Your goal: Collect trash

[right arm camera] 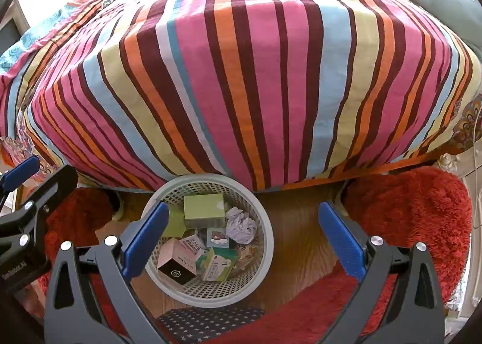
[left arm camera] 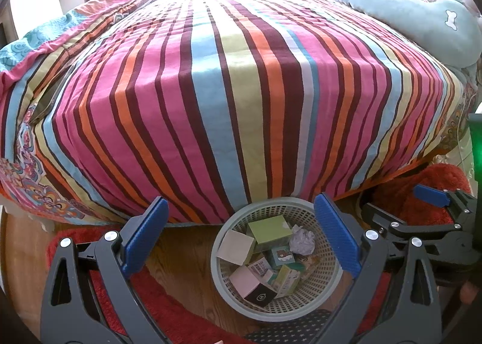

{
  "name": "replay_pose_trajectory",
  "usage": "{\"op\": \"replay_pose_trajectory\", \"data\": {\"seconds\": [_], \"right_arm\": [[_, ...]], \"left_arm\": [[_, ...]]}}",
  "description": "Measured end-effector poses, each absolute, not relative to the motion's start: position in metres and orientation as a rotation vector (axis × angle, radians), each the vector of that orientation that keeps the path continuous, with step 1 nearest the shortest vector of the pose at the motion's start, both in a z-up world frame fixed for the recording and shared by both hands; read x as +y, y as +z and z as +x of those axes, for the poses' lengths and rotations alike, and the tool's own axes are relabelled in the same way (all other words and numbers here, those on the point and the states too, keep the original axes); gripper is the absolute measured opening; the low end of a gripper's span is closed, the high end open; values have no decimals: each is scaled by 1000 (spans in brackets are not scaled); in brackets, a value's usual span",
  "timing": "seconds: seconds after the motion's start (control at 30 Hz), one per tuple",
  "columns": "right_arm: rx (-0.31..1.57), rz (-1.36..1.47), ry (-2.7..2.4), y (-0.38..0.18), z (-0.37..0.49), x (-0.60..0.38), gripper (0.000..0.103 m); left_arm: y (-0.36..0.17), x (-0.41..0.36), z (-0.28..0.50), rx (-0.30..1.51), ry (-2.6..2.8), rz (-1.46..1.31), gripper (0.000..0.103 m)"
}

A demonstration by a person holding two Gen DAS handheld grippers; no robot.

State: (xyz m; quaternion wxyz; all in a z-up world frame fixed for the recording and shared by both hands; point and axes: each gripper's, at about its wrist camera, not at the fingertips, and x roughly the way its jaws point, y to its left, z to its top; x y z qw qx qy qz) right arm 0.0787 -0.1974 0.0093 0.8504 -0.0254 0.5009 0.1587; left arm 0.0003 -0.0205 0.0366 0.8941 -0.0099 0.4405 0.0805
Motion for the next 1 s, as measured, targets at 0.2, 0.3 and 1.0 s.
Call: {"op": "replay_pose_trajectory", "data": {"seconds": [0.2, 0.3, 1.0], "right_arm": [[1057, -54, 335, 9, 79, -196, 95], [1058, -54, 336, 8, 79, -197, 95], [1052, -43, 332, 10, 76, -198, 95]], "left_arm": [[36, -21, 1, 914, 168, -20, 94], [36, -21, 1, 913, 165, -22, 94], [29, -18, 4, 929, 168, -51, 94]]}}
